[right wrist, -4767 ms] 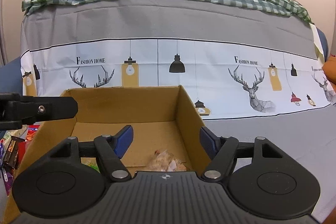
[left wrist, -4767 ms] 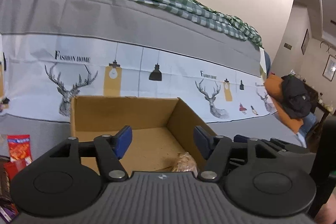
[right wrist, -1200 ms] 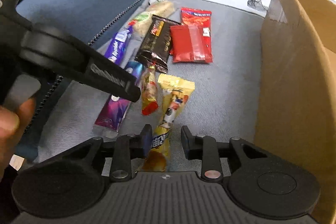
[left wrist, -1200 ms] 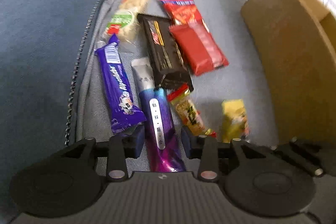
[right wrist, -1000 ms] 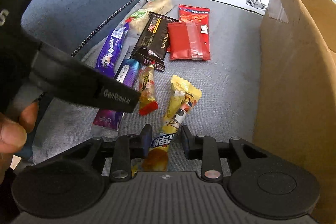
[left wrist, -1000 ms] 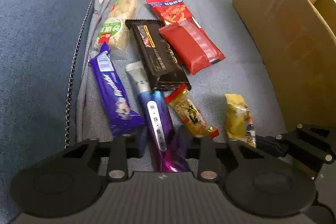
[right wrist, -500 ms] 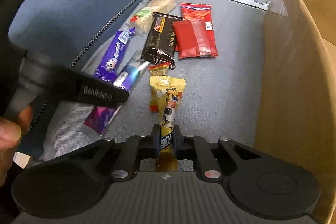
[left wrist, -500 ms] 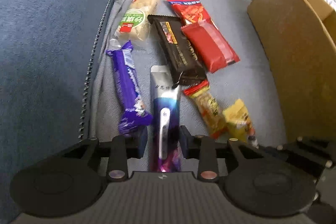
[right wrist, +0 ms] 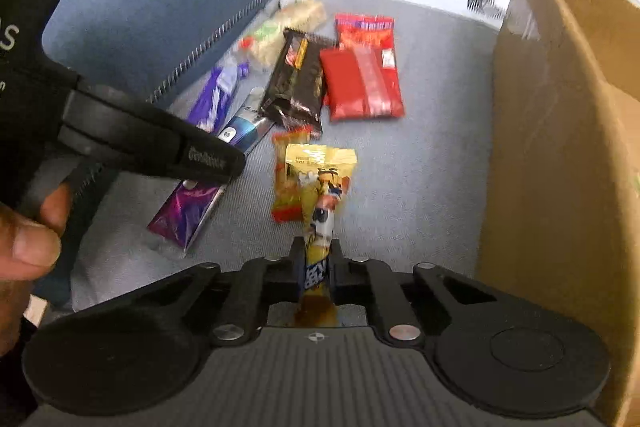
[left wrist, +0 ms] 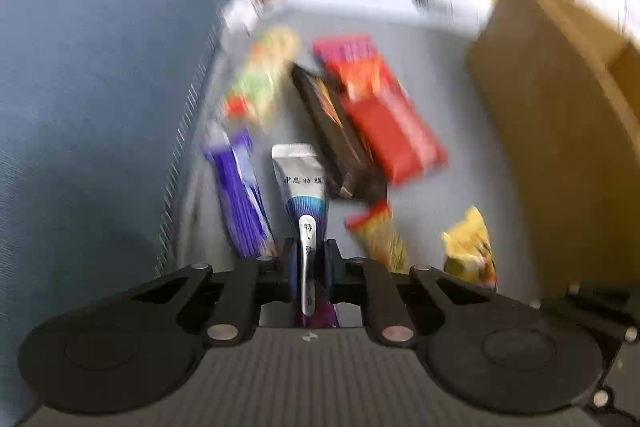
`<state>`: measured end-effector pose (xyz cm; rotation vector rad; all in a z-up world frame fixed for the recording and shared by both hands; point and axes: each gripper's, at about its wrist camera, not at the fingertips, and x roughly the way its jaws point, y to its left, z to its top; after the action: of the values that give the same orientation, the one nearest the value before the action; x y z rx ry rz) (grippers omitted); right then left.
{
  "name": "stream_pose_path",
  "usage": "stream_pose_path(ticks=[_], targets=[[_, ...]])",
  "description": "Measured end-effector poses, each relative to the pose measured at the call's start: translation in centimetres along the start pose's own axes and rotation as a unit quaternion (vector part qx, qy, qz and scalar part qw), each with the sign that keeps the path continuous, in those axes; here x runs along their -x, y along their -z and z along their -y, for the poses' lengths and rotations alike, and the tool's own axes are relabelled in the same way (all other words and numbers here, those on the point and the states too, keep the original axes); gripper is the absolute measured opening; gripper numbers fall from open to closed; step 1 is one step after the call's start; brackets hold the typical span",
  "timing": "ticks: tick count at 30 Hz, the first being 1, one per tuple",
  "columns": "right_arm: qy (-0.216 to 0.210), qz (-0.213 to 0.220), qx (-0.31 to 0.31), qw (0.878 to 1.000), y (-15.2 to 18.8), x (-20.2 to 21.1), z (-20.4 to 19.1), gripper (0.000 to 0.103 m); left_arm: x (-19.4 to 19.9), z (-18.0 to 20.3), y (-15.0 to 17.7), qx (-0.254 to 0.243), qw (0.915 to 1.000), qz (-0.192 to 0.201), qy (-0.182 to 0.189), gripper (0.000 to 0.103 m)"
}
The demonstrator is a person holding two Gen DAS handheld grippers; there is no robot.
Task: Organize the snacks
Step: 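Lift both snacks and carry them over the cardboard box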
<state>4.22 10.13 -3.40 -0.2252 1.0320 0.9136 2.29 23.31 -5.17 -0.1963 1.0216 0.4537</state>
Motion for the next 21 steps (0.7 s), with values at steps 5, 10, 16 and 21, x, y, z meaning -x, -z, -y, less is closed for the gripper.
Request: stream_pose_path(ticks=[5,10,16,21], targets=[[0.006,0.081,-0.002,0.997,-1.1,2.9,-0.2,0.01,2.2,-1.1,-0.7,0.043,0.9969,0.063,0.018,0.013],[0.009,0.125,-0.017,0.992,-1.6,4.7,0.6,0.01,3.2,-0.6,-1.2,0.042,0.9945,0.094,0.021,0.014],[0.002,0.143,-0.028,0.989,-2.1,6.2,1.5,0.01,3.8,0.1,-1.7,0.048,0.9904,0.121,0.045,0.014],[-0.008,0.172,-0.026,0.985,-2.8,7.9,1.8,0.01,5.7,1.2,-1.8,0.036,0.9838,0.162,0.068,0.014]])
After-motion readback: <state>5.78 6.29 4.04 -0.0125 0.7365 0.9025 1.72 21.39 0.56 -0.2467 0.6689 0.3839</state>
